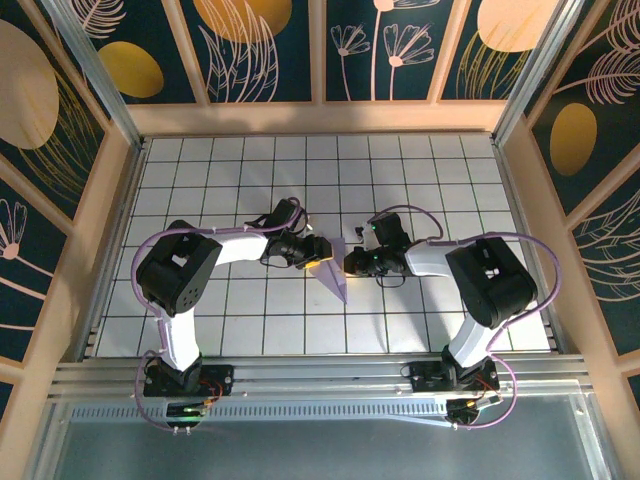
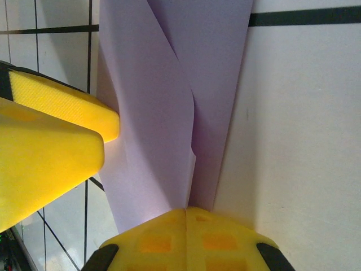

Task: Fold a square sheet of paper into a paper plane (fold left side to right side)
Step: Fourth fold the wing at the center of the table.

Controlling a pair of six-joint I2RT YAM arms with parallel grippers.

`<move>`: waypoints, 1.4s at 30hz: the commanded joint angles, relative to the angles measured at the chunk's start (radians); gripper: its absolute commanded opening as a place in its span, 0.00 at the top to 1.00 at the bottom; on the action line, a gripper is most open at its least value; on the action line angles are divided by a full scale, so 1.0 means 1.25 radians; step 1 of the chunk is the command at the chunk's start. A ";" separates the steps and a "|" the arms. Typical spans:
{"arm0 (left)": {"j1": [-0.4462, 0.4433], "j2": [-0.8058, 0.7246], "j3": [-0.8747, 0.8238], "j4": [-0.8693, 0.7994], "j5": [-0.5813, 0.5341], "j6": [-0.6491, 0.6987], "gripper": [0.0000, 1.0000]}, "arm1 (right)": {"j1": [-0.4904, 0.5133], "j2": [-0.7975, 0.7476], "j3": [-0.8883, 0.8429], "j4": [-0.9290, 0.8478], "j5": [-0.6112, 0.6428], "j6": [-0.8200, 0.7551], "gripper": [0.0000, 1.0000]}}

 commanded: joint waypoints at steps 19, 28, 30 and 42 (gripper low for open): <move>0.005 -0.045 -0.016 -0.040 -0.062 0.013 0.47 | -0.004 0.058 0.002 -0.064 0.052 -0.030 1.00; 0.005 -0.122 0.000 -0.041 -0.072 0.043 0.61 | -0.003 0.061 -0.006 -0.074 0.073 -0.030 1.00; 0.005 -0.116 -0.003 -0.014 -0.036 0.038 0.72 | -0.003 0.058 -0.003 -0.082 0.079 -0.032 1.00; -0.018 0.006 0.043 0.043 0.045 0.019 0.96 | 0.000 0.058 -0.002 -0.099 0.098 -0.029 1.00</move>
